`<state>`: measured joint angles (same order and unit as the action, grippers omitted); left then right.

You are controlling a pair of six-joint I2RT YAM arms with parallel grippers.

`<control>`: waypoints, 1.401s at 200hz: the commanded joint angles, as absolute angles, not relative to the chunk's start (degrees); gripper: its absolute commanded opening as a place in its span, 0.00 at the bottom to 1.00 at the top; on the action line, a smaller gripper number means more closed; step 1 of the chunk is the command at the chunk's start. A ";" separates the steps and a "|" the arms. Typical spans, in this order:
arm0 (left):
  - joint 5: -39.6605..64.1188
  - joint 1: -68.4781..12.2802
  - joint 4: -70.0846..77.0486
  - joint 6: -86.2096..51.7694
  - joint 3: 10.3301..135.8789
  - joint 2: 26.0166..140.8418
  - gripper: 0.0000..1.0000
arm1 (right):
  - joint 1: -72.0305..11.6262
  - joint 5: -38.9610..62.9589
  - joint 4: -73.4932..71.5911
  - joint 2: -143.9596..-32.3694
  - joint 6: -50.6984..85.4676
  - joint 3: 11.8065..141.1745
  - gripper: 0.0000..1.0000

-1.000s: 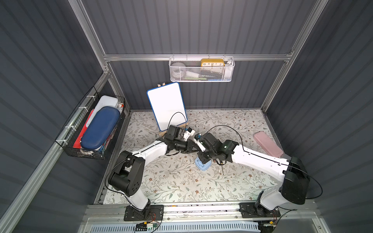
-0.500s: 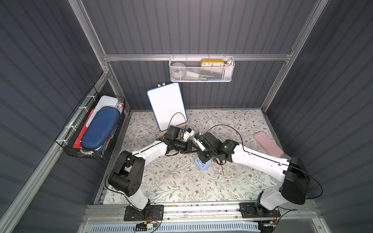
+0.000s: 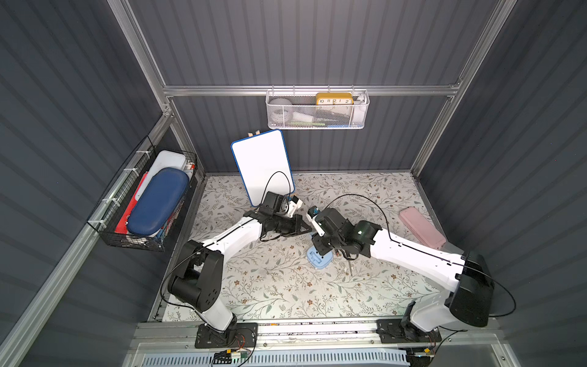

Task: Remove the battery from the alarm
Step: Pick up the cover from the center of the board.

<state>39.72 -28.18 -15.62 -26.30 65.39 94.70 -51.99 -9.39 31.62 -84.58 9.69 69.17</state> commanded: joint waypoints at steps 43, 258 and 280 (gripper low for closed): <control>45.00 -27.51 -24.70 -27.12 69.98 96.15 0.00 | -60.34 -29.80 19.00 -76.12 1.09 55.84 0.35; 52.07 -26.19 -22.96 -32.17 68.40 93.45 0.00 | -64.11 -41.64 13.45 -85.37 -1.25 58.61 0.36; 52.32 -26.10 -22.68 -32.29 67.94 93.34 0.00 | -64.24 -42.82 10.83 -83.76 -1.54 57.37 0.30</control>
<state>50.35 -26.57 -23.18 -31.55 68.84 95.35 -63.77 -38.72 13.23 -85.49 -1.17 57.34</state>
